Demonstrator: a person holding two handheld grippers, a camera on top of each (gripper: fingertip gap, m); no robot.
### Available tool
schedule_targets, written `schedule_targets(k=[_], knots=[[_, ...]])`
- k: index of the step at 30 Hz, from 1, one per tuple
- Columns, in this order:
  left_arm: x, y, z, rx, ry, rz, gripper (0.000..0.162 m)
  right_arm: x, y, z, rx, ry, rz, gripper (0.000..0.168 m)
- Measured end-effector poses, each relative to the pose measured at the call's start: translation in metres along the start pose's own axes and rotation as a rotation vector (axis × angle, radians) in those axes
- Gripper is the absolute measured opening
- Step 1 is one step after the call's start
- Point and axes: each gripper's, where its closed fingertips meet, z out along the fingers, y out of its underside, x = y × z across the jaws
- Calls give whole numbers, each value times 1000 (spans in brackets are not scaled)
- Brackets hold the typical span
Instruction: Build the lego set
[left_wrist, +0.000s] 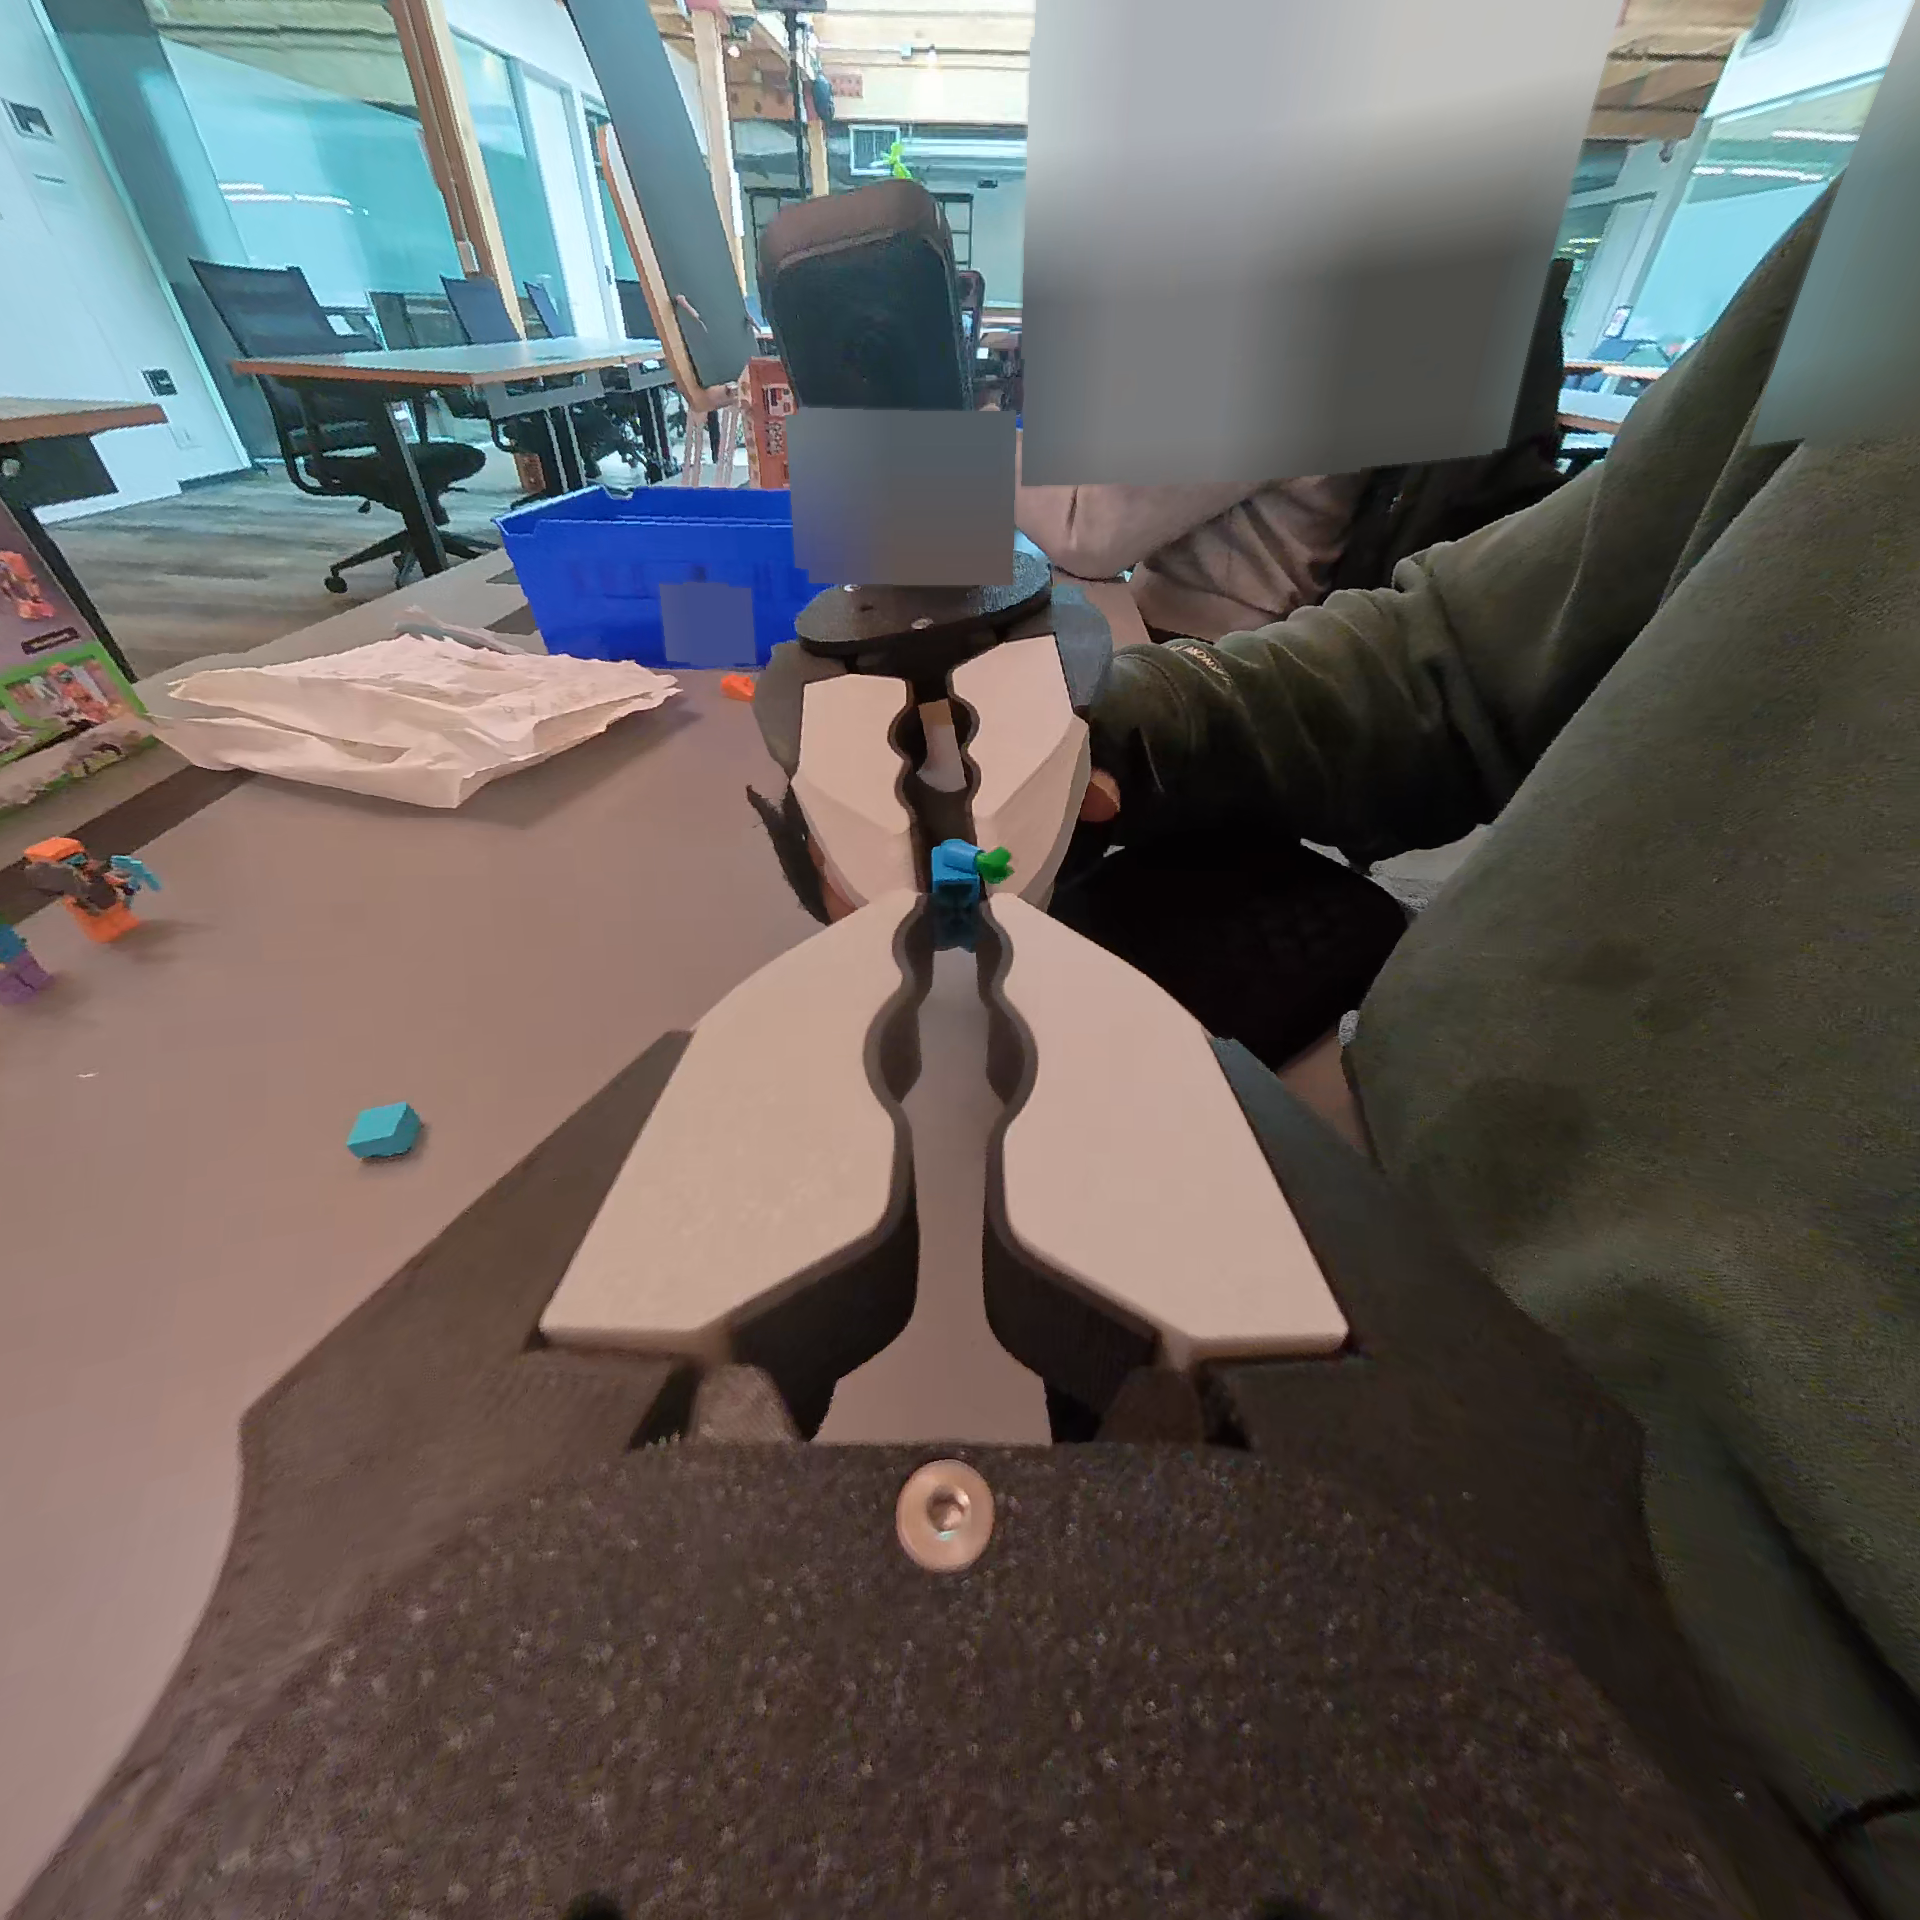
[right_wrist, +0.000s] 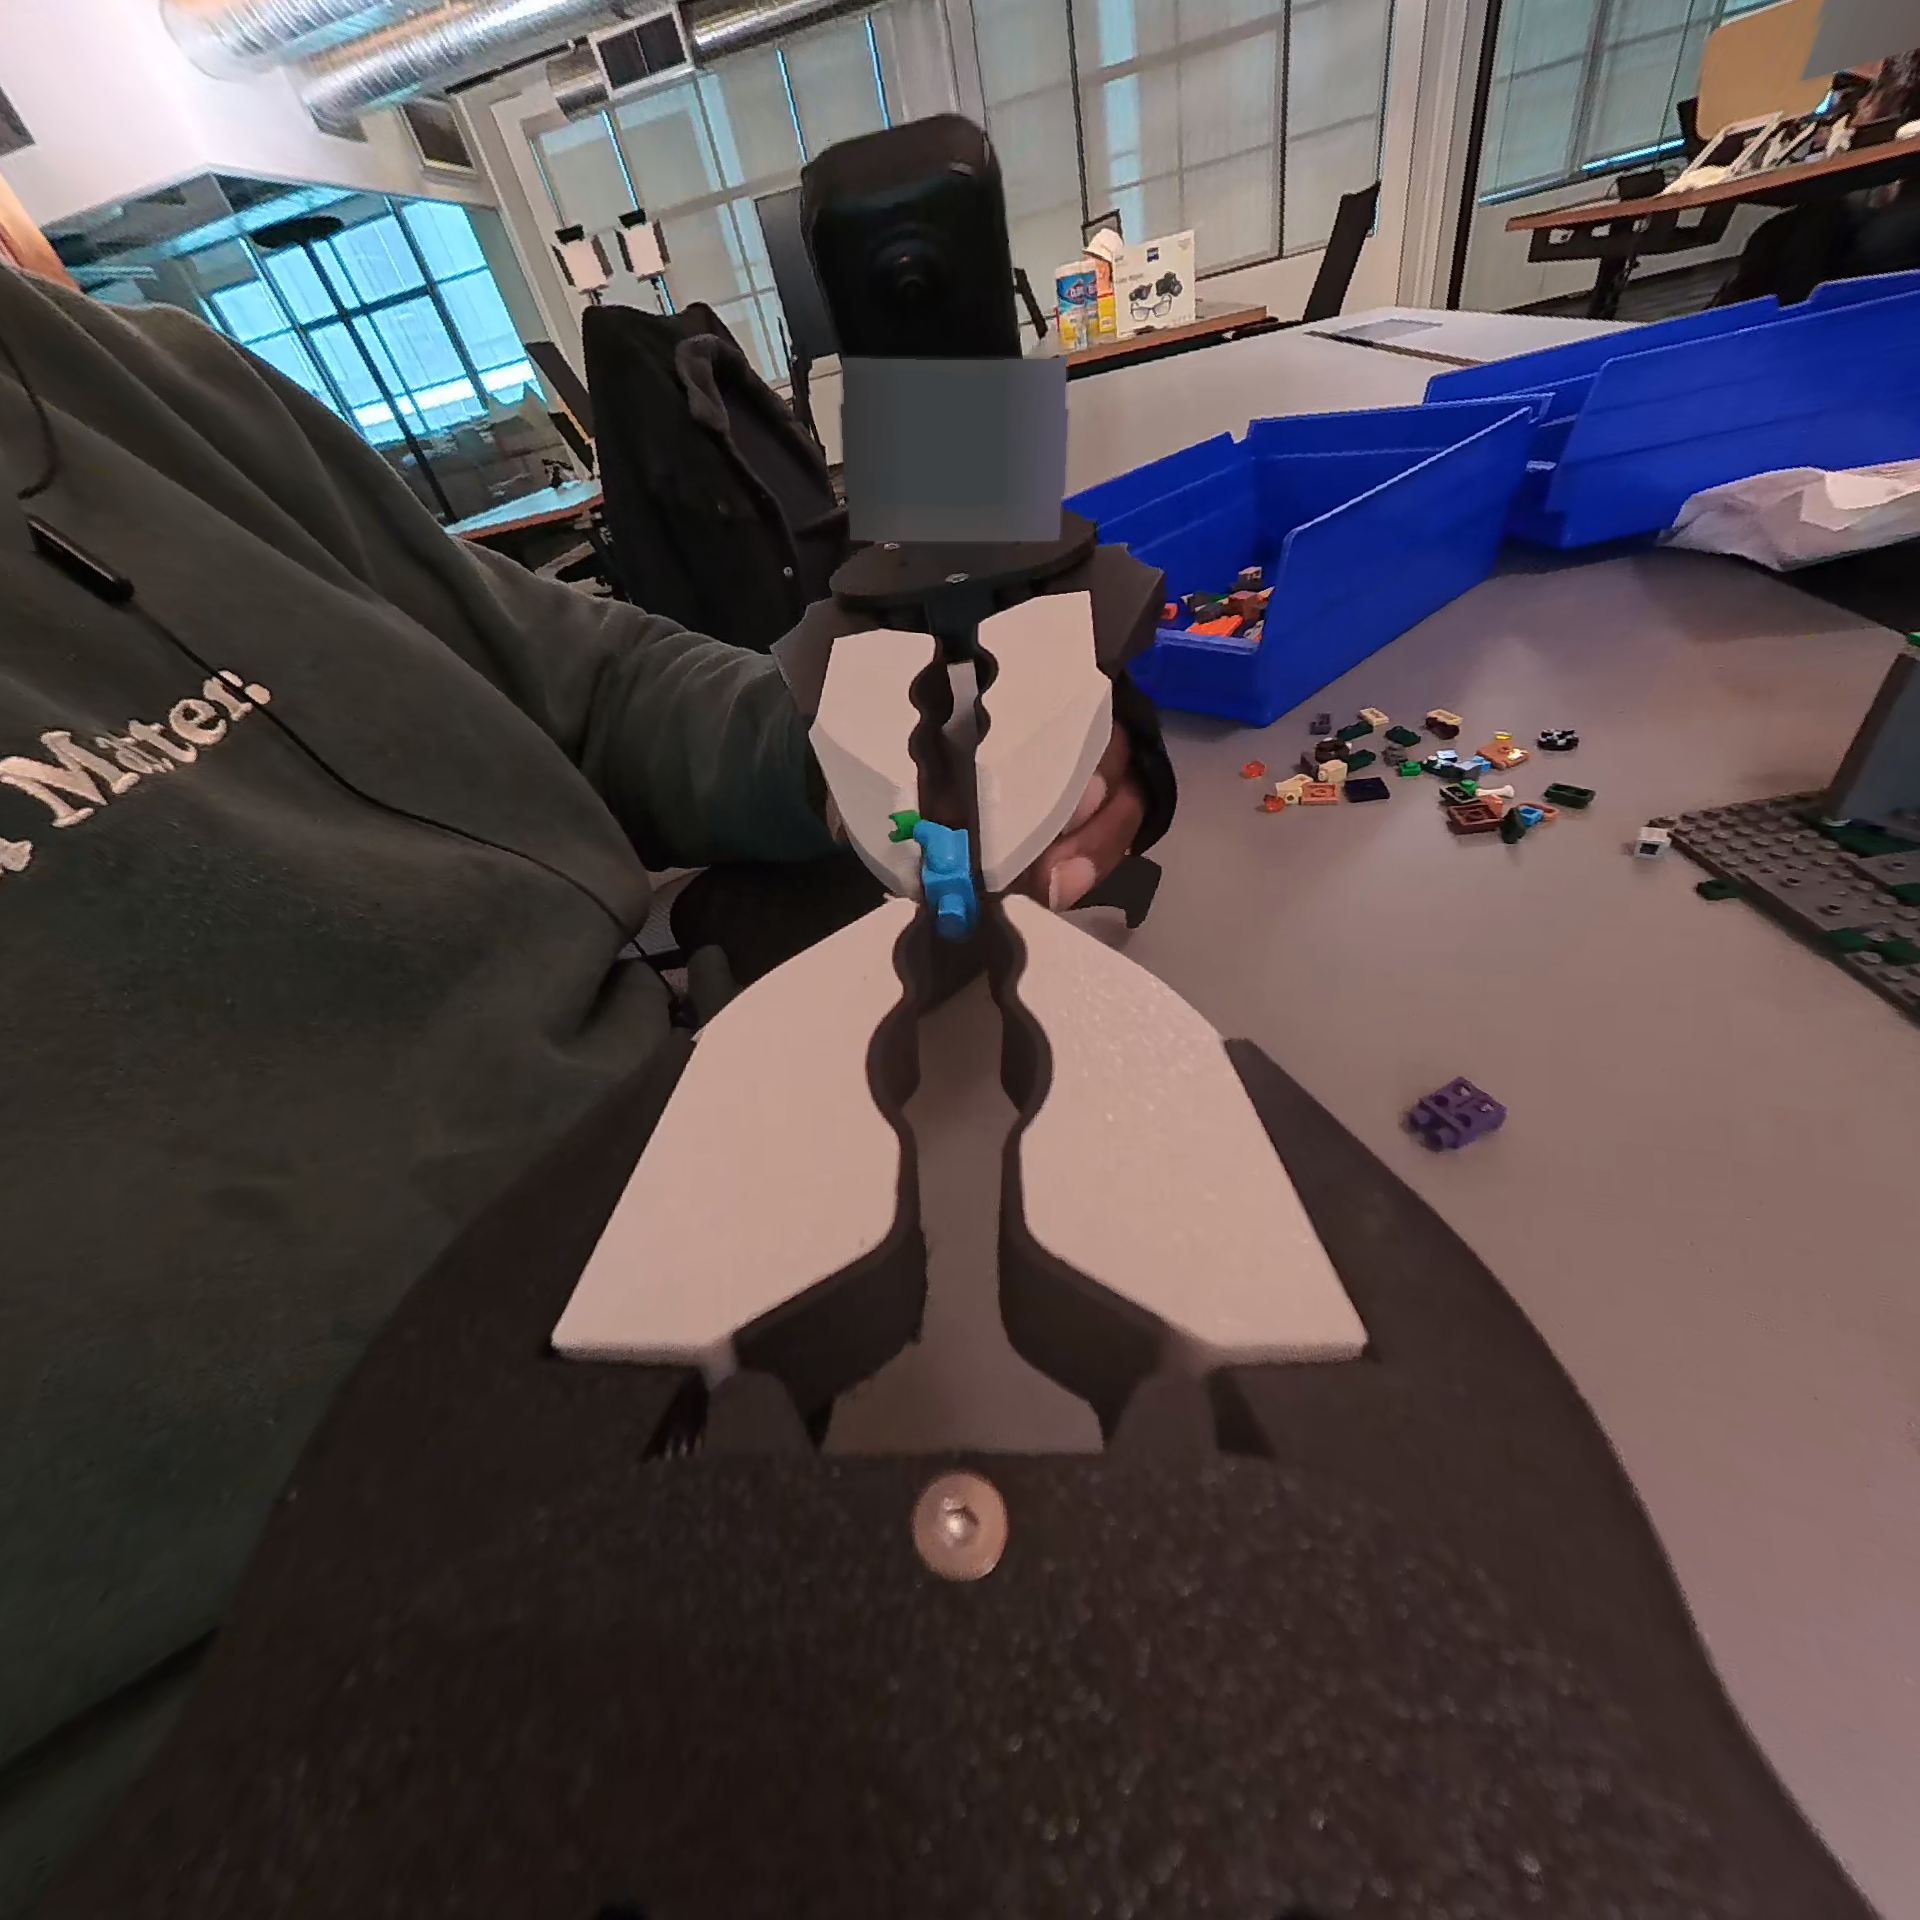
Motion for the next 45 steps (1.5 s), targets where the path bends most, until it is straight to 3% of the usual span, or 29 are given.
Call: schedule_targets(k=[27, 30, 32, 35, 45], knots=[[-5, 3, -1, 30, -24, -47, 8, 6, -3, -4, -13, 34, -46, 4], [-9, 4, -3, 40, -42, -68, 8, 26, 10, -18, -166, 142, -87, 12], [-13, 5, -5, 48, -60, -86, 8, 45, 40, -36, -394, 232, -175, 13], [-16, 10, -5, 37, -67, -106, 8, 56, 83, -56, -683, 227, -230, 15], [-25, 27, -5, -15, -104, -120, 8, 67, 115, -46, -1057, 53, -379, 15]])
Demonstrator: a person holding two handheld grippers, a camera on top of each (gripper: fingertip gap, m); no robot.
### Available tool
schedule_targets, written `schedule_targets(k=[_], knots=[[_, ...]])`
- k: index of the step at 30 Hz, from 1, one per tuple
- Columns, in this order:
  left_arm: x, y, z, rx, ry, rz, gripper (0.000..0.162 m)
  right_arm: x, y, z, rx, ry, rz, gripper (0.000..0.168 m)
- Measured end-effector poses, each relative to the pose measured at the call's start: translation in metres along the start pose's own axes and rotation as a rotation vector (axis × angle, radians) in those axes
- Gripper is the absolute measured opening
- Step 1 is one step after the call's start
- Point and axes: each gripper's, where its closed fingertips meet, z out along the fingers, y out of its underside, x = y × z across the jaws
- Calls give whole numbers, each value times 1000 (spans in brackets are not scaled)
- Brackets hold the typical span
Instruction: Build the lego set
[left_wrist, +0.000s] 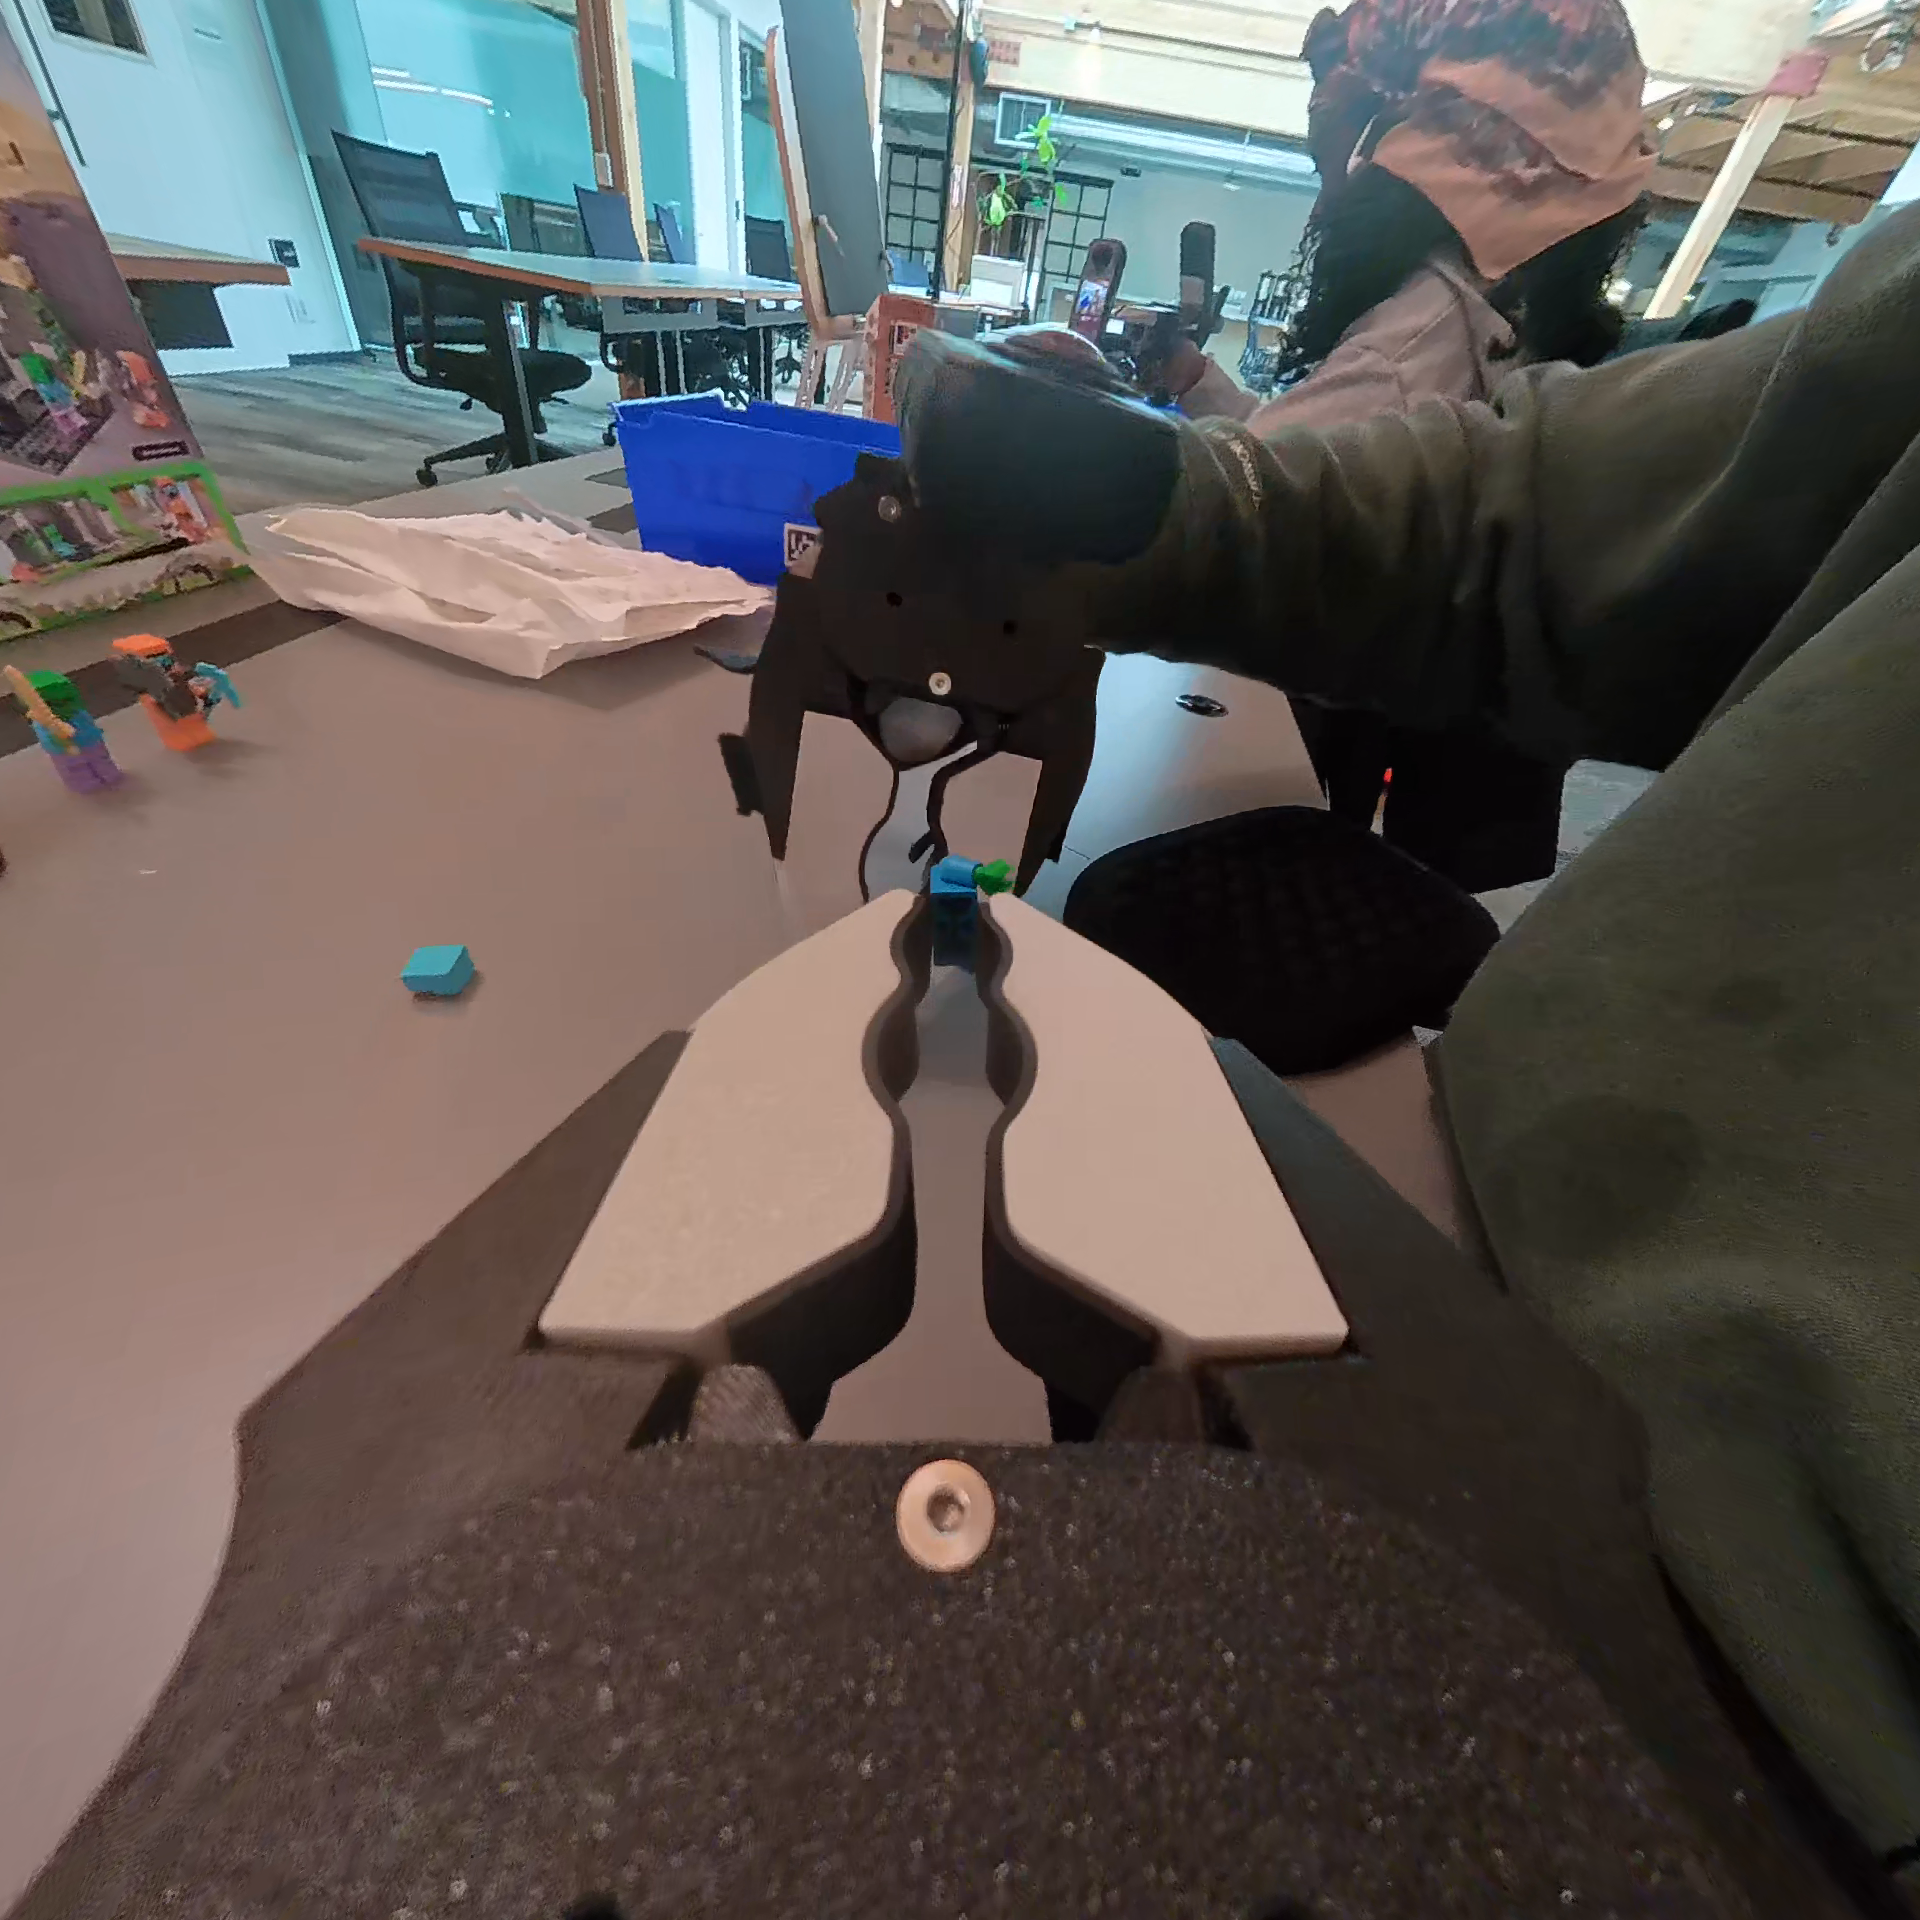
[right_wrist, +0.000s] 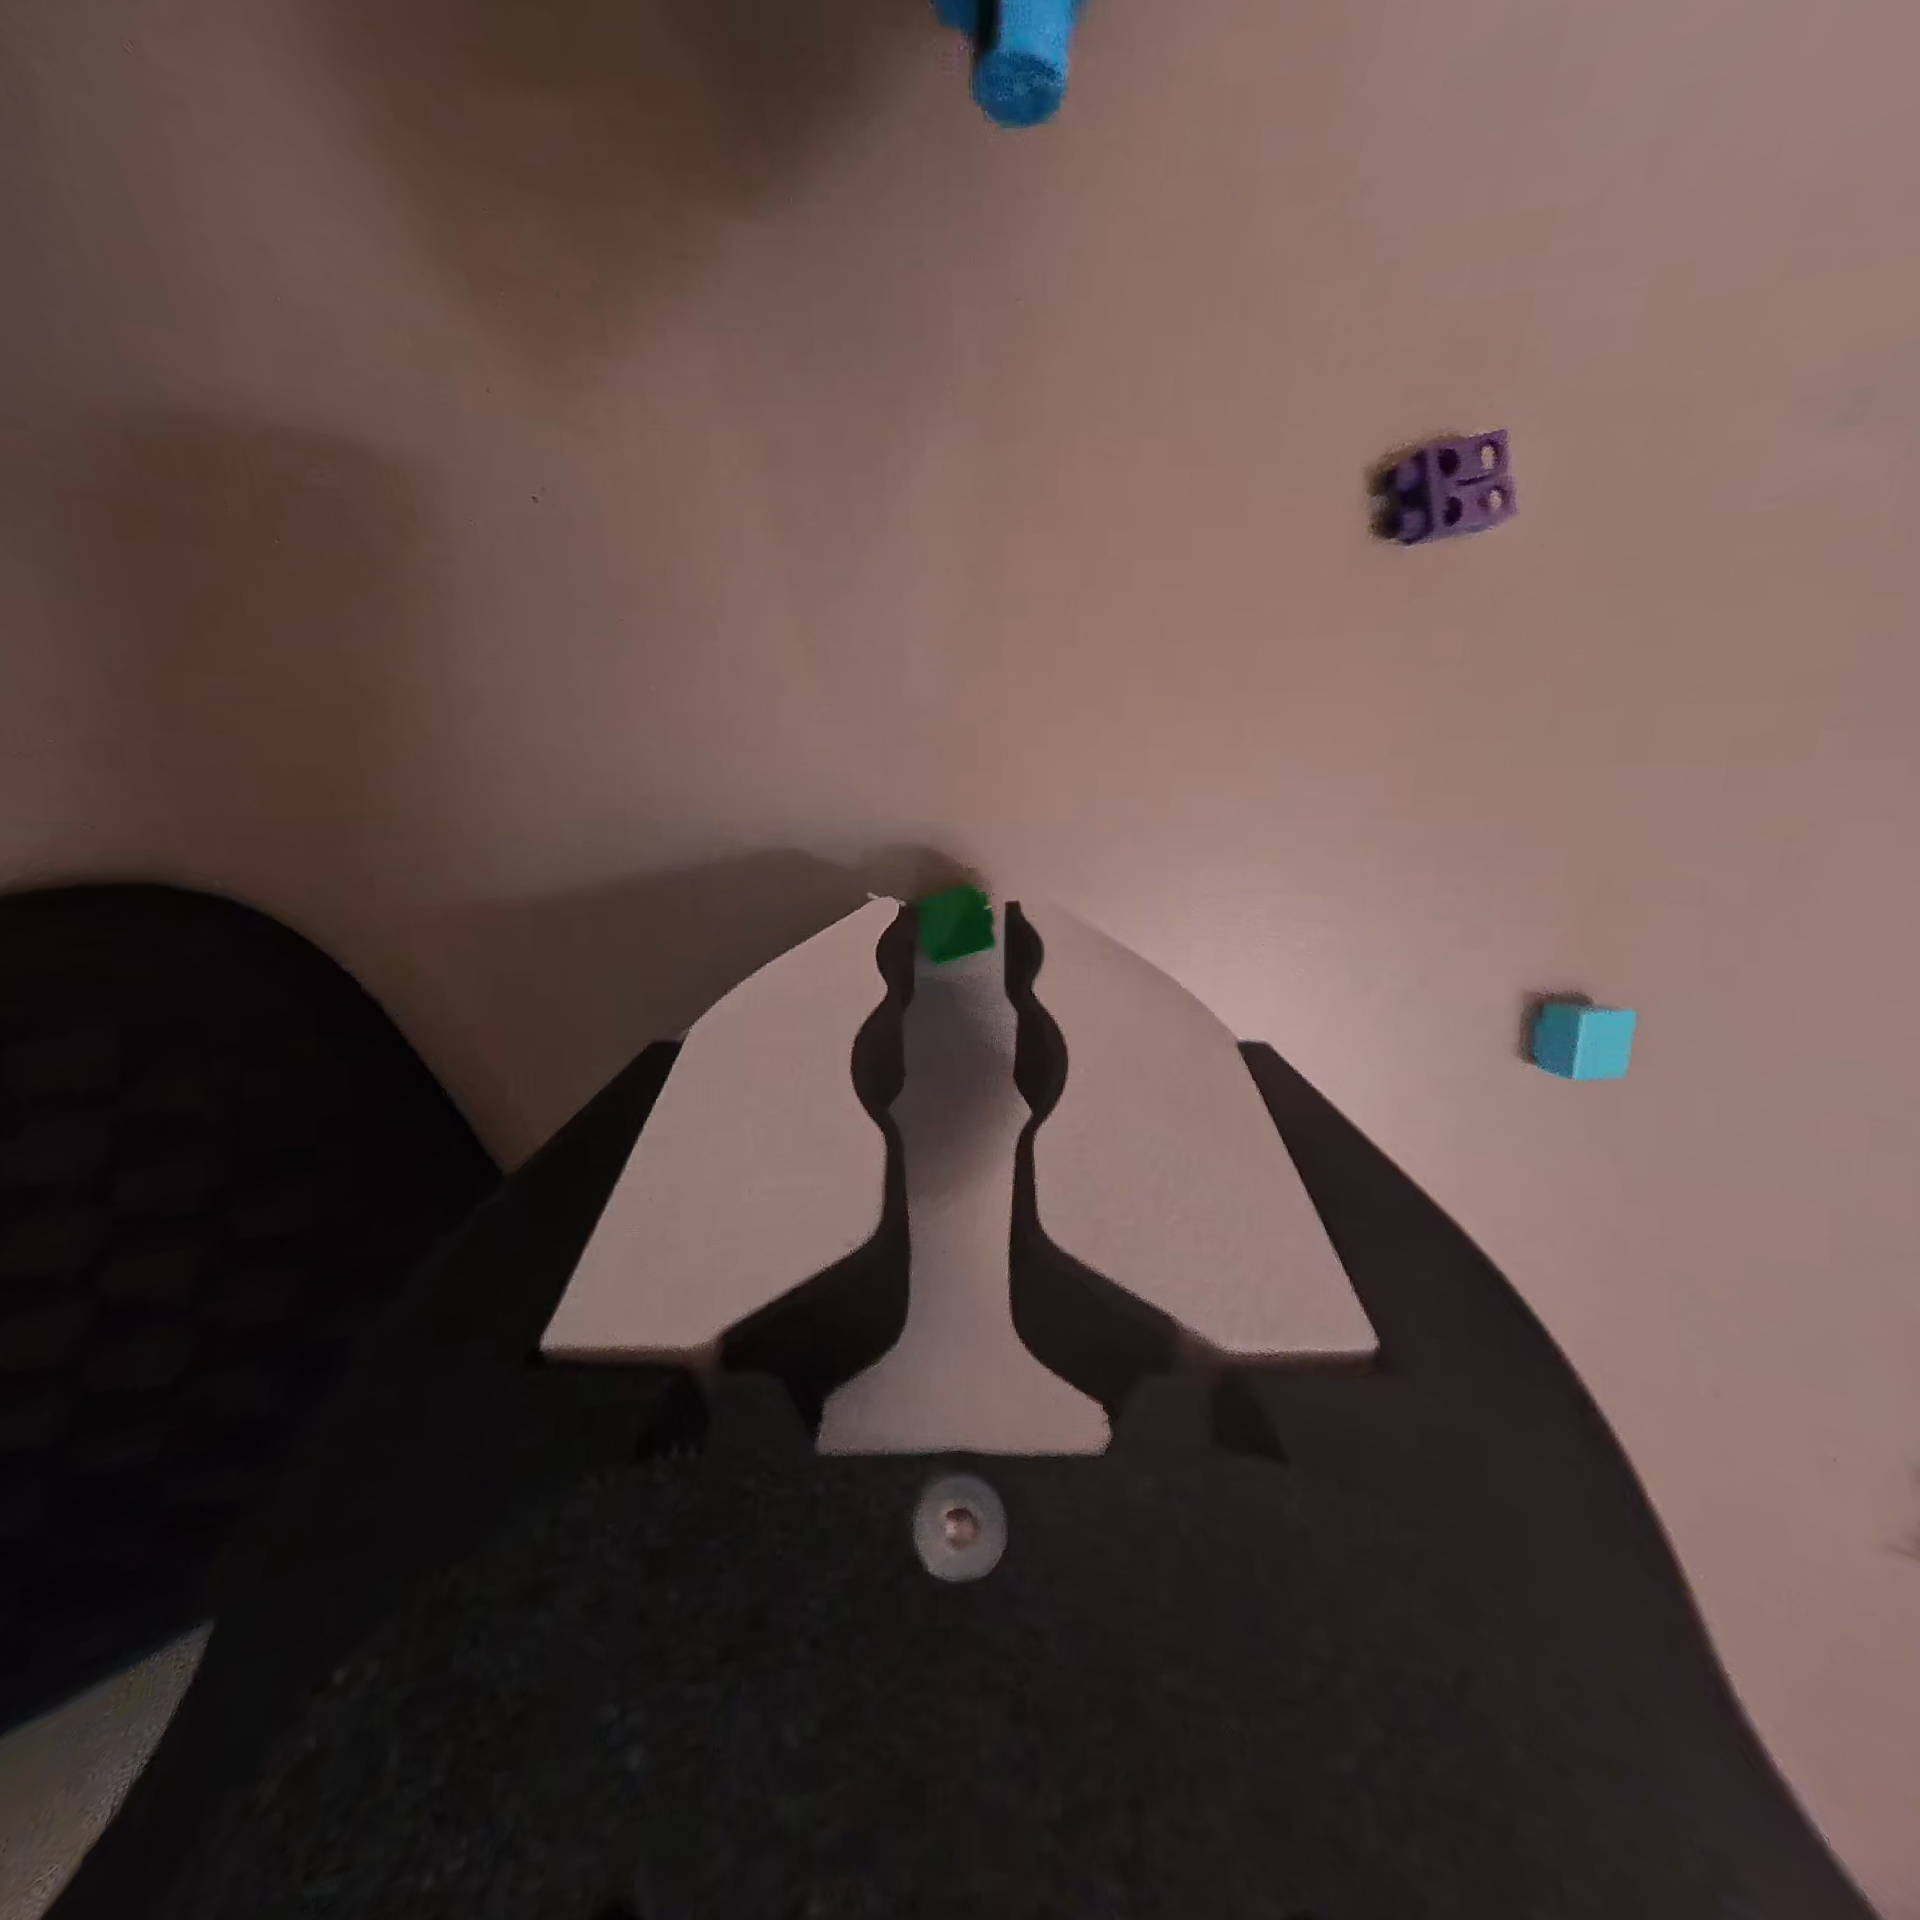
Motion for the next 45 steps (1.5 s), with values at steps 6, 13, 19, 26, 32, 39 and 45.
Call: schedule_targets(k=[6, 13, 19, 26, 32, 39, 45], knots=[[-5, 0, -4, 15, -14, -18, 8, 0, -7, -2, 42, -32, 6, 12], [-10, -17, -11, 118, -31, -46, 8, 16, -82, -90, 894, 1, 267, 12], [-2, -34, -13, 204, -32, -8, 8, 15, -101, -116, 1203, -38, 390, 12], [2, -42, -16, 245, -29, 7, 7, 15, -112, -115, 1268, -58, 424, 12], [2, -43, -17, 248, -33, 9, 7, 15, -114, -115, 1284, -93, 439, 12], [-5, -40, -20, 232, -68, 7, 8, -1, -91, -73, 951, -202, 389, 12], [-10, -32, -15, 184, -89, 13, 8, -24, -23, -19, 255, -273, 269, 12]])
